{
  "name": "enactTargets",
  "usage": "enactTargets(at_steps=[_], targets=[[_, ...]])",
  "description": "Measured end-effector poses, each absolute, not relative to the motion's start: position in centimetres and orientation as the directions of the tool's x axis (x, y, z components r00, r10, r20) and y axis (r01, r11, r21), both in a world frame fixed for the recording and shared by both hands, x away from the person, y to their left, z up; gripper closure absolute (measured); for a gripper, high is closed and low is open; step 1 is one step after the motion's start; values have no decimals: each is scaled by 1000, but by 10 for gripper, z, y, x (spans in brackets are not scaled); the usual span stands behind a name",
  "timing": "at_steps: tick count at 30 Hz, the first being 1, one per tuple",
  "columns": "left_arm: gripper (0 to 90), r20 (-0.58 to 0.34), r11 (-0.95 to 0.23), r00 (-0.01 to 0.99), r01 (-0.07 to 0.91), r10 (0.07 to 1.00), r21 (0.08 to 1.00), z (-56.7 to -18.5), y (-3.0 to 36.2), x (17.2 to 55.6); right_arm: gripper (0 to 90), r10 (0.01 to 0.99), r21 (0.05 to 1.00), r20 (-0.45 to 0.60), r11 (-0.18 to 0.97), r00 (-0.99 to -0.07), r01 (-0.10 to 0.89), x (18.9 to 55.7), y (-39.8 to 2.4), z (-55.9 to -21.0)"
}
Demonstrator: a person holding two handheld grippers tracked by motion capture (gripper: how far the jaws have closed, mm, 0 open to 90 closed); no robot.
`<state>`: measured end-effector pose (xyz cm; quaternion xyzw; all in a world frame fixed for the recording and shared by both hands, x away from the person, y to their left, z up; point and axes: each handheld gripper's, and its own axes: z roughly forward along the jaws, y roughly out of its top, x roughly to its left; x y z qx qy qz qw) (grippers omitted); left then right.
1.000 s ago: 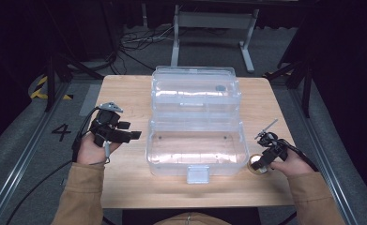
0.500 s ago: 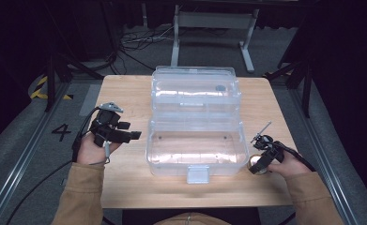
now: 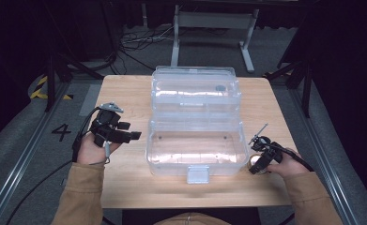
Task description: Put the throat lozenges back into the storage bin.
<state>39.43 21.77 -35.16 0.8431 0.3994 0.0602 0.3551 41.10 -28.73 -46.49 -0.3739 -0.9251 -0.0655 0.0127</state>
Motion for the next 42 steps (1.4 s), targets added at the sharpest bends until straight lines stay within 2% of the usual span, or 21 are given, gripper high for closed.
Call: enactTargets(at_steps=[6, 21, 42], targets=[[379, -183, -425, 671, 632, 718, 648, -352, 218, 394, 202, 705, 108, 89, 695, -703, 711, 412, -289, -463], [379, -182, -423, 666, 637, 724, 645, -351, 220, 392, 203, 715, 179, 98, 671, -692, 719, 413, -299, -435], [379, -184, -414, 657, 641, 731, 646, -351, 222, 389, 203, 686, 247, 51, 696, -726, 674, 412, -286, -371]])
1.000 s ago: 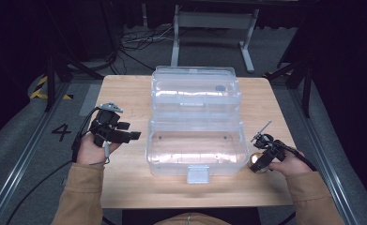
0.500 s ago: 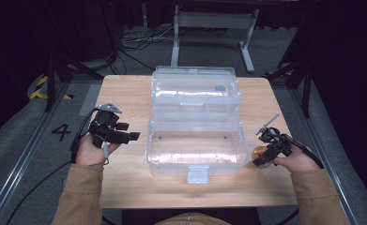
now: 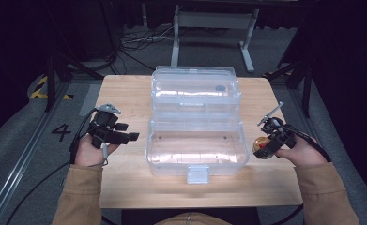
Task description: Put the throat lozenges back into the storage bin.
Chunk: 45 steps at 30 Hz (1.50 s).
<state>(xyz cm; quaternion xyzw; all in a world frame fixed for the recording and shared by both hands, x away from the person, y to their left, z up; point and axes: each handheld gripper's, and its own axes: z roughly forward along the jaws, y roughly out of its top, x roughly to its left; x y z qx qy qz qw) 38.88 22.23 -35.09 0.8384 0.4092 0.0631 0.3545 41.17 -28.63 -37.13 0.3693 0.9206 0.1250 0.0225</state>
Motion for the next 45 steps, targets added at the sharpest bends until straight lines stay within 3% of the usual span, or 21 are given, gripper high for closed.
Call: enactTargets(at_steps=[21, 45], targets=[[379, -179, -420, 664, 634, 726, 650, -350, 224, 389, 203, 602, 277, 44, 760, -798, 588, 411, -242, -345], [384, -182, -419, 662, 637, 727, 647, -351, 224, 388, 202, 553, 248, 83, 794, -829, 555, 420, -201, -361]])
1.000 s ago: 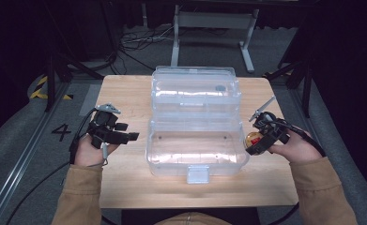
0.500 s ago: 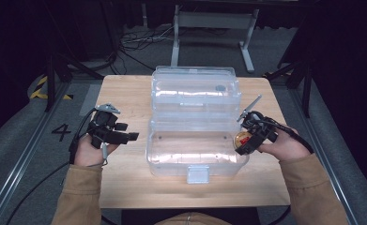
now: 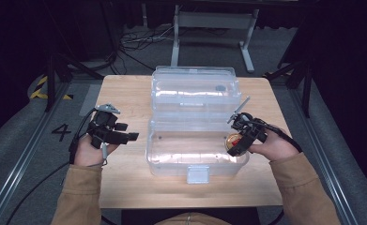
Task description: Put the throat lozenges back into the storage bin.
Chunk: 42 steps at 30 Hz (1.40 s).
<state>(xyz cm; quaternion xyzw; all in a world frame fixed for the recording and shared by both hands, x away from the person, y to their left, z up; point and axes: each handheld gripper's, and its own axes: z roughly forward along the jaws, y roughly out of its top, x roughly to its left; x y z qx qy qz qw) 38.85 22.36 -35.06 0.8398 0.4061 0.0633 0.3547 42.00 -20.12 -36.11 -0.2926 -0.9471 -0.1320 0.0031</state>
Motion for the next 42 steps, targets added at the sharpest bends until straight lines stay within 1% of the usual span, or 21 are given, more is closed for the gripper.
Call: enactTargets(at_steps=[11, 20, 33, 37, 42], targets=[[397, -178, -424, 665, 636, 725, 645, -351, 223, 389, 202, 559, 206, 75, 802, -826, 561, 425, -189, -382], [397, -176, -427, 666, 635, 725, 643, -352, 223, 389, 202, 563, 190, 65, 803, -824, 565, 426, -185, -395], [397, -180, -426, 663, 640, 727, 640, -352, 223, 389, 202, 615, 187, 42, 769, -787, 611, 421, -181, -404], [397, -180, -426, 663, 640, 726, 640, -352, 224, 389, 202, 635, 158, 20, 761, -773, 629, 420, -179, -410], [397, -179, -428, 665, 639, 725, 639, -353, 223, 389, 202, 644, 150, 15, 755, -765, 639, 418, -175, -413]])
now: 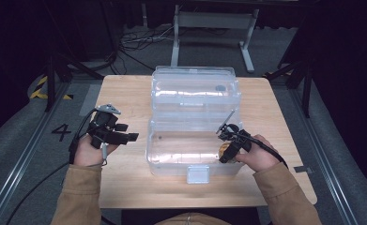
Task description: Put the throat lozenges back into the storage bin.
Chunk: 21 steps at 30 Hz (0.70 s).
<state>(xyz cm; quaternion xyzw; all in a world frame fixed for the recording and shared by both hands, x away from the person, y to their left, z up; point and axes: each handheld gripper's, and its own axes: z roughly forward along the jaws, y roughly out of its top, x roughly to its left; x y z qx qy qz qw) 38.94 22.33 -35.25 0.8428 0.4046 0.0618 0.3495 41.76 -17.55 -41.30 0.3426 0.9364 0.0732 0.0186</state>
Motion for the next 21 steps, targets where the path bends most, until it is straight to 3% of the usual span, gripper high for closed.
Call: enactTargets(at_steps=[21], targets=[[400, -180, -434, 668, 639, 722, 635, -354, 224, 391, 202, 720, 173, 23, 681, -694, 712, 416, -170, -415]])
